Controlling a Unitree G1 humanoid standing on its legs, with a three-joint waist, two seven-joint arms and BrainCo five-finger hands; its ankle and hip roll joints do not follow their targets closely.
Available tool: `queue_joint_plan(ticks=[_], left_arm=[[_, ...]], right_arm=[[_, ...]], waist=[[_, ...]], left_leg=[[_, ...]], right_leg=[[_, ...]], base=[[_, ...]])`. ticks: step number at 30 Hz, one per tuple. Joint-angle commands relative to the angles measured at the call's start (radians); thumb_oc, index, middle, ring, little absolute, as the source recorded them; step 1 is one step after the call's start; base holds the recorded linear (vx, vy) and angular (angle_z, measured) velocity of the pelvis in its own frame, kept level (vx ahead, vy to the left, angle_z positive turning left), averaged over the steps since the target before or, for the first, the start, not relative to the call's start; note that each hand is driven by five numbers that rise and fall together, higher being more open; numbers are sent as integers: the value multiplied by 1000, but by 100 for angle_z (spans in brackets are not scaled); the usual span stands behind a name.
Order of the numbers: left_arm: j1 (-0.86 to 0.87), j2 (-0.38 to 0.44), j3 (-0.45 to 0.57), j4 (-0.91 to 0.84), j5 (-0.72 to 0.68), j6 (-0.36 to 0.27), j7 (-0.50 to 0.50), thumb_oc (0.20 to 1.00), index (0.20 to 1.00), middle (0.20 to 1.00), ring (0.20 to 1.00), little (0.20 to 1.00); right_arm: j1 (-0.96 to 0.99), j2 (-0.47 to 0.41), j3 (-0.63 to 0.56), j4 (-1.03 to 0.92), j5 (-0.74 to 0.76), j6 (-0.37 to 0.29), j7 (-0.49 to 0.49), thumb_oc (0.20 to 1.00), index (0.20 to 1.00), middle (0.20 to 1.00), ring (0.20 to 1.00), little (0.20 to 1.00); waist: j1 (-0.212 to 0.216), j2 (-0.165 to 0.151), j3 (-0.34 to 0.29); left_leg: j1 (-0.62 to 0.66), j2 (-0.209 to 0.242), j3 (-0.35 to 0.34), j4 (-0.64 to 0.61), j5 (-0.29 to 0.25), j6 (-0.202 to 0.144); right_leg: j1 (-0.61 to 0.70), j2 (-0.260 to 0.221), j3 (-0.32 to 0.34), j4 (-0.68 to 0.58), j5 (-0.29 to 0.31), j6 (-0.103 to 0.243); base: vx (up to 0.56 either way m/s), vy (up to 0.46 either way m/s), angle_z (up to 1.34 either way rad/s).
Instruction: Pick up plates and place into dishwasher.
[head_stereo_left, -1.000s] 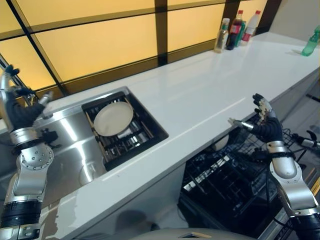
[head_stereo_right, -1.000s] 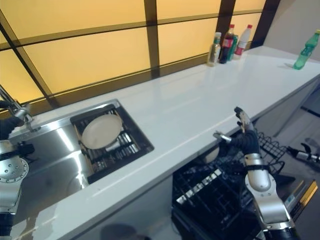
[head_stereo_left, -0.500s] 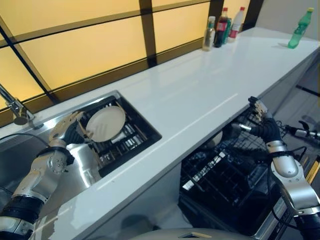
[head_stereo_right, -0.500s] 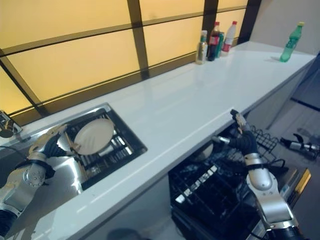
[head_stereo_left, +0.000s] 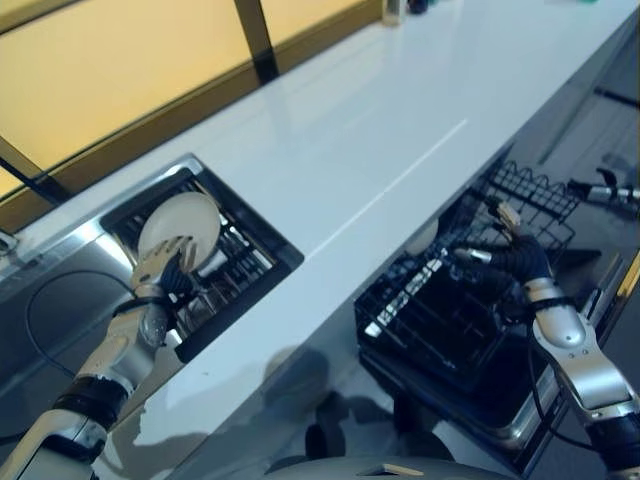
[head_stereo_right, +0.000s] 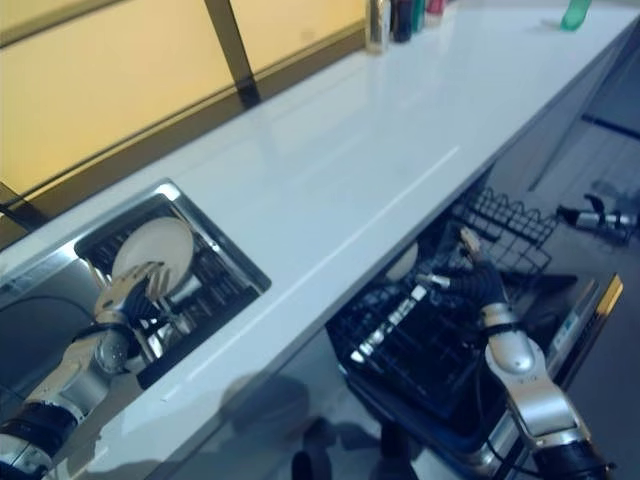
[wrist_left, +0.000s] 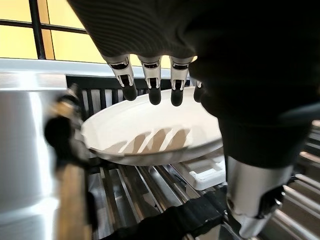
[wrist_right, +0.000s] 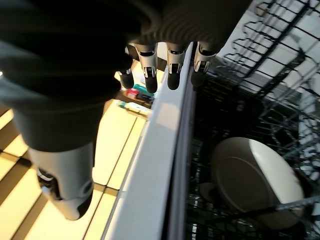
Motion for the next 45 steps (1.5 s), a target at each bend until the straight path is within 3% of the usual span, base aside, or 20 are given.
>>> queue_joint_plan(ticks=[1, 18, 31, 37, 42, 45], left_arm=[[-148, 18, -12, 86, 19, 47, 113, 1000, 1000, 1000, 1000, 1000], [-225, -49, -21, 196, -26, 111, 273, 1000, 1000, 1000, 1000, 1000], [-364, -108, -38, 347, -16, 287, 550, 1000, 1000, 1000, 1000, 1000], [-447, -131, -33, 400, -76, 290, 675, 1000, 1000, 1000, 1000, 1000], [-505, -138, -41, 429, -76, 279, 684, 1000, 1000, 1000, 1000, 1000], [-521, -148, -52, 439, -79, 274, 693, 595, 595, 595, 595, 595]], right_arm=[[-117, -52, 28, -30, 13, -77, -31, 1000, 1000, 1000, 1000, 1000], [-201, -67, 35, -35, -31, -66, -34, 1000, 1000, 1000, 1000, 1000], [-319, -27, 94, -3, -69, -41, -78, 1000, 1000, 1000, 1000, 1000], [-359, -5, 116, 20, -86, -29, -113, 1000, 1000, 1000, 1000, 1000], [-389, 16, 132, 45, -96, -38, -137, 1000, 1000, 1000, 1000, 1000], [-405, 26, 140, 54, -99, -44, -146, 1000, 1000, 1000, 1000, 1000]], waist=[[-15, -28, 39], [-41, -11, 151], [-40, -38, 214], [-39, -55, 235], [-37, -66, 242], [-35, -72, 247]], left_leg=[[-59, -11, 53, 1, -20, 31], [-136, -19, 76, 1, 7, 25], [-209, -16, 80, 1, 37, 23], [-246, -14, 74, 1, 50, 23], [-270, -13, 73, 1, 55, 23], [-279, -13, 73, 1, 58, 24]], right_leg=[[-61, -33, 46, 113, -103, 63], [-154, -54, 68, 137, -91, 65], [-230, -46, 65, 149, -62, 50], [-267, -39, 66, 152, -46, 48], [-291, -36, 62, 154, -37, 48], [-300, -34, 61, 155, -33, 48]], base=[[-75, 59, -17], [-46, 57, 0], [-57, 16, 0], [-47, -7, 11], [-49, -15, -7], [-37, -12, 8]])
